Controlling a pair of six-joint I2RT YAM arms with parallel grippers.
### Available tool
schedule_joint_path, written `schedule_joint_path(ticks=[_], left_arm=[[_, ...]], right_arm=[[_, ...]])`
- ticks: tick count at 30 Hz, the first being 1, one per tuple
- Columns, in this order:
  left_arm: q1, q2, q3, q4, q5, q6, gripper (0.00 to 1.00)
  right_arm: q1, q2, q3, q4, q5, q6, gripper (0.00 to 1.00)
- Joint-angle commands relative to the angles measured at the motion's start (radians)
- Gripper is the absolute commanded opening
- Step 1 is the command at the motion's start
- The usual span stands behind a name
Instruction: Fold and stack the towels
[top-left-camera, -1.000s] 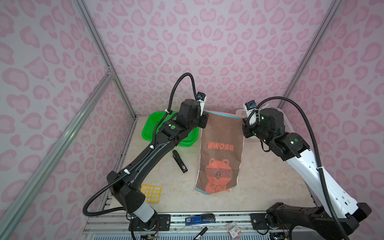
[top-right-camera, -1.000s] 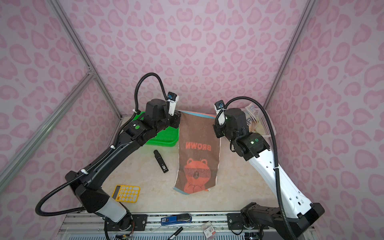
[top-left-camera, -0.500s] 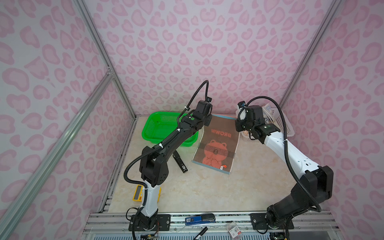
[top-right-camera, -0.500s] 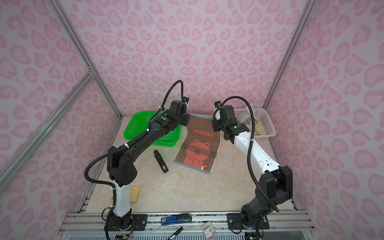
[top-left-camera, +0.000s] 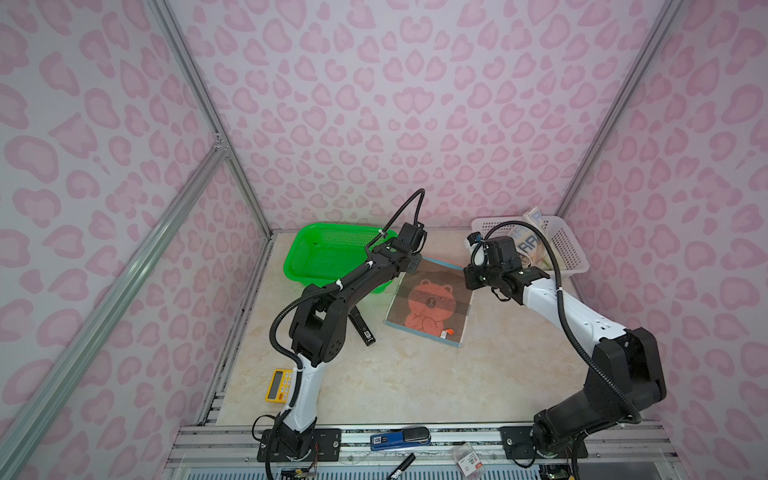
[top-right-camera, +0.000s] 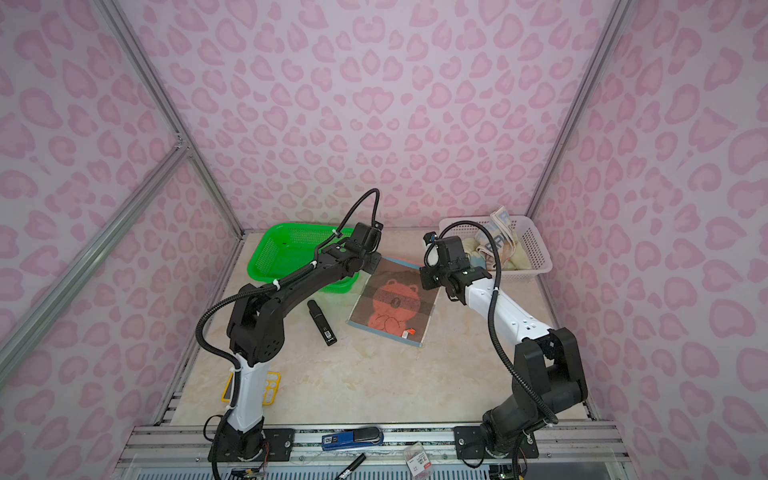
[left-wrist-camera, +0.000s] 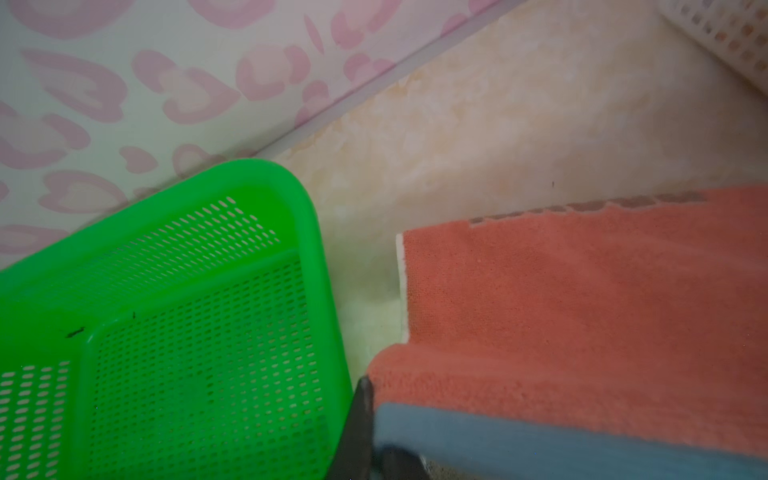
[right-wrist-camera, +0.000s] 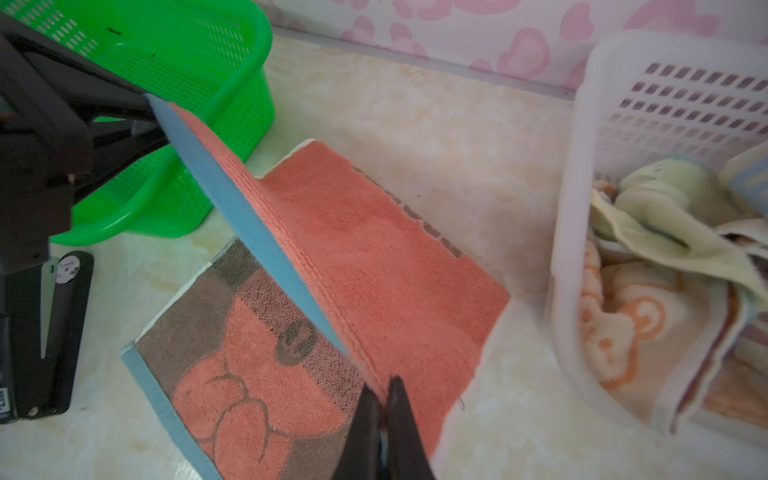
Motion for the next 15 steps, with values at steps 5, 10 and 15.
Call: schedule_joint_path(ticks=[5,10,15], left_arm=[[0.001,-0.137,-0.166,0.015,-0.065,-0.085,0.02],[-0.01,-0.193,-0.252,0.024,-0.072,-0.111,0.02],[-0.031,-0.255,-0.327,0.042,-0.073,-0.1,0.02]], right_arm=[[0.032,-0.04,-0.071,-0.111,-0.044,0.018,0.0],[0.085,-0.062,-0.115,-0.159,-0.028,0.023,0.0],[0.113,-0.098,-0.171,-0.177,-0.021,0.041,0.0]])
